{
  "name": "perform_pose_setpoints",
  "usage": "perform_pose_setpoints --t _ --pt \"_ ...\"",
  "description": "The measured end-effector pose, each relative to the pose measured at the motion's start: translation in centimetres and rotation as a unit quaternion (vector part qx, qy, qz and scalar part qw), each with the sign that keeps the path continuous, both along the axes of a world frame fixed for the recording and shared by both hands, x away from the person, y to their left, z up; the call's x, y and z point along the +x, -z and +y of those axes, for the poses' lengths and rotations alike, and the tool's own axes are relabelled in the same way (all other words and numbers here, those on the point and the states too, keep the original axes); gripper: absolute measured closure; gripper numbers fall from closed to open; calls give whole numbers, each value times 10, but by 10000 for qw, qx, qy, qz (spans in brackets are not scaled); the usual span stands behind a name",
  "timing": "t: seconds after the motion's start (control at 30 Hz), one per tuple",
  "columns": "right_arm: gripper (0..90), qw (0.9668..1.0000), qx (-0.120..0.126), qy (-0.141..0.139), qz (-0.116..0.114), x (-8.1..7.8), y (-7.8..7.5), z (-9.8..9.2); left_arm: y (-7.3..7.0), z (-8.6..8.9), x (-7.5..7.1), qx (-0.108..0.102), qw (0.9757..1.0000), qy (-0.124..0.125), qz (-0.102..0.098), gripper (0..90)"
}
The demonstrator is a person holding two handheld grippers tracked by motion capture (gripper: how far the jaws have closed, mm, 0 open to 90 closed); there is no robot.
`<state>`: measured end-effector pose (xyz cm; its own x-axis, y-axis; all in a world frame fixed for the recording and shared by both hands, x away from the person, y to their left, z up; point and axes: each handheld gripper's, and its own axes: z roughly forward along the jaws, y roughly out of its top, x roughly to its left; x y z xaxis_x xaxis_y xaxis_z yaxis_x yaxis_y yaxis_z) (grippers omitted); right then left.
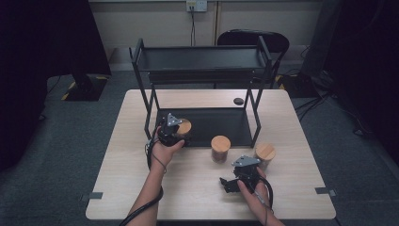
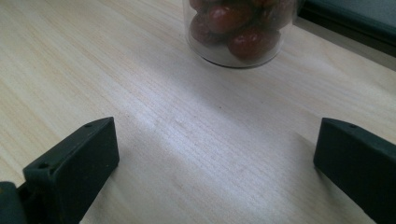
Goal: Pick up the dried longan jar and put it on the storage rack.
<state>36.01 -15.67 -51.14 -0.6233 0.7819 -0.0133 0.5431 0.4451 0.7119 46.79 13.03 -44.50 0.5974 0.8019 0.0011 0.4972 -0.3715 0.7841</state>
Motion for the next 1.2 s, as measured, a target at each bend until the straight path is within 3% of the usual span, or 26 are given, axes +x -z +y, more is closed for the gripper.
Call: perform_pose_setpoints --t 0.63,1.2 --pt "0 10000 -1 -3 -1 0 0 0 -2 -3 13 -28 9999 -117 1 261" --pt "0 10000 -1 -90 11 2 0 0 1 -2 25 71 9997 -233 33 261"
